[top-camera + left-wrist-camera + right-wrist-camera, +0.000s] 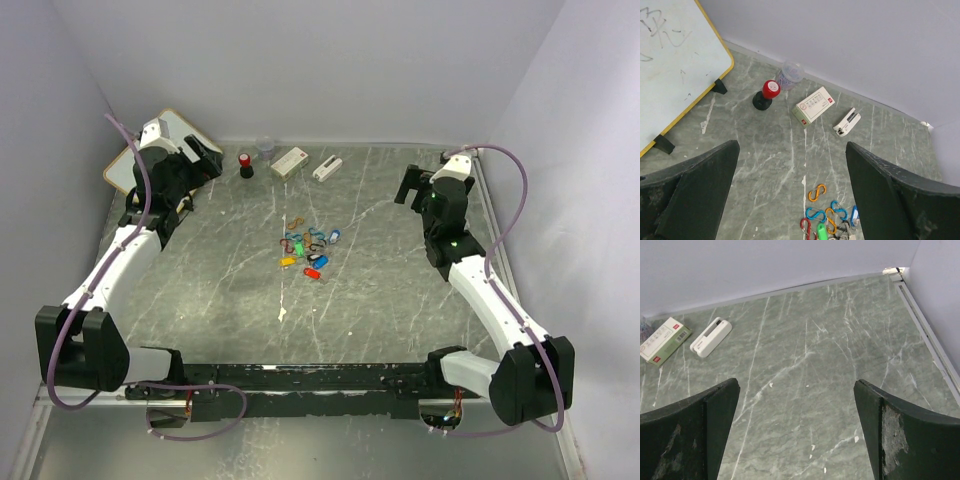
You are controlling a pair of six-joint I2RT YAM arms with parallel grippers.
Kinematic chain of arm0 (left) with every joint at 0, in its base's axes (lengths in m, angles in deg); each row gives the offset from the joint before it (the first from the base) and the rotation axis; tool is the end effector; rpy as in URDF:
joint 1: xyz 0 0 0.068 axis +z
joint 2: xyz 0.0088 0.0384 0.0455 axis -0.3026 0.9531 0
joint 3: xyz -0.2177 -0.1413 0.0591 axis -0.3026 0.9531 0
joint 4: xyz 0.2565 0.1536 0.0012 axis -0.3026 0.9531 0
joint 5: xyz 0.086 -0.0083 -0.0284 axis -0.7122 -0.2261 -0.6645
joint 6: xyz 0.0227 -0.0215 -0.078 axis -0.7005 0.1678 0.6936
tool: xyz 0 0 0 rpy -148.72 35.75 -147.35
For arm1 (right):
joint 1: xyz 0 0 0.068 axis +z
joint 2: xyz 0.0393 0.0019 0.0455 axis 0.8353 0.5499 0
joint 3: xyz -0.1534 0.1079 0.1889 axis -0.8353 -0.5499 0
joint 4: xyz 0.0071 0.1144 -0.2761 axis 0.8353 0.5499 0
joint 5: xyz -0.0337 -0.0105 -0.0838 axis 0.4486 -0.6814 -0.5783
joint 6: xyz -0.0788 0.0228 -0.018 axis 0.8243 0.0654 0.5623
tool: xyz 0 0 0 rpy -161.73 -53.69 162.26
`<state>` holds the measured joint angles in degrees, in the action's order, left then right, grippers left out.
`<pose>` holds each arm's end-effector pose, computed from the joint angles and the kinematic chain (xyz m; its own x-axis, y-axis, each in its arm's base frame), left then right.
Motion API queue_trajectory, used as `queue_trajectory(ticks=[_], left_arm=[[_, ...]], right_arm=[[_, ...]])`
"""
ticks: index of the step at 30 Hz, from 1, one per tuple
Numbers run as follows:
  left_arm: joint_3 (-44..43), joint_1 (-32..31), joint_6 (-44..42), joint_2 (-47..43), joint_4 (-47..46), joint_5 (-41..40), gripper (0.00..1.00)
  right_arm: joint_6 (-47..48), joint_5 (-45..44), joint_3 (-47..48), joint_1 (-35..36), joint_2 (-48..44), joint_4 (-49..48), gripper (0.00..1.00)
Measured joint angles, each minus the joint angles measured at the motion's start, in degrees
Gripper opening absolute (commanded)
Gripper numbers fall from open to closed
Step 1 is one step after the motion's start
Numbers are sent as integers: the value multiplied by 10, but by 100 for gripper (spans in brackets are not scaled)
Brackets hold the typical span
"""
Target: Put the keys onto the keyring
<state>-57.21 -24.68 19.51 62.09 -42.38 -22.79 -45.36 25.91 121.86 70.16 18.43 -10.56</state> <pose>0.3873 -0.0468 0.3109 -0.2149 -0.5164 -0.8289 -0.0108 0.8500 -0.5267 0.3407 0.0554 0.2948 -0.1612 0.1732 -0.9716 0.1545 0.9768 0.1484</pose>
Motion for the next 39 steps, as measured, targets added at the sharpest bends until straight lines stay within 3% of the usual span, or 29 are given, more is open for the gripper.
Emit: queue_trajectory(ticks=[15,19,22,35,39], left_arm=[[10,0,-29,-37,15,-2,99],[9,0,-47,-34,23,11,94],[16,-6,-50,-24,21,38,94],[50,-57,-68,-16,53,73,100],[75,-88,-66,-16,52,77,94]], right_arm=[[0,12,6,0,12,22,100],[4,53,9,0,21,23,88],[4,123,32,3,55,34,87],[-2,192,41,62,90,72,87],[-15,196,22,107,83,71,87]])
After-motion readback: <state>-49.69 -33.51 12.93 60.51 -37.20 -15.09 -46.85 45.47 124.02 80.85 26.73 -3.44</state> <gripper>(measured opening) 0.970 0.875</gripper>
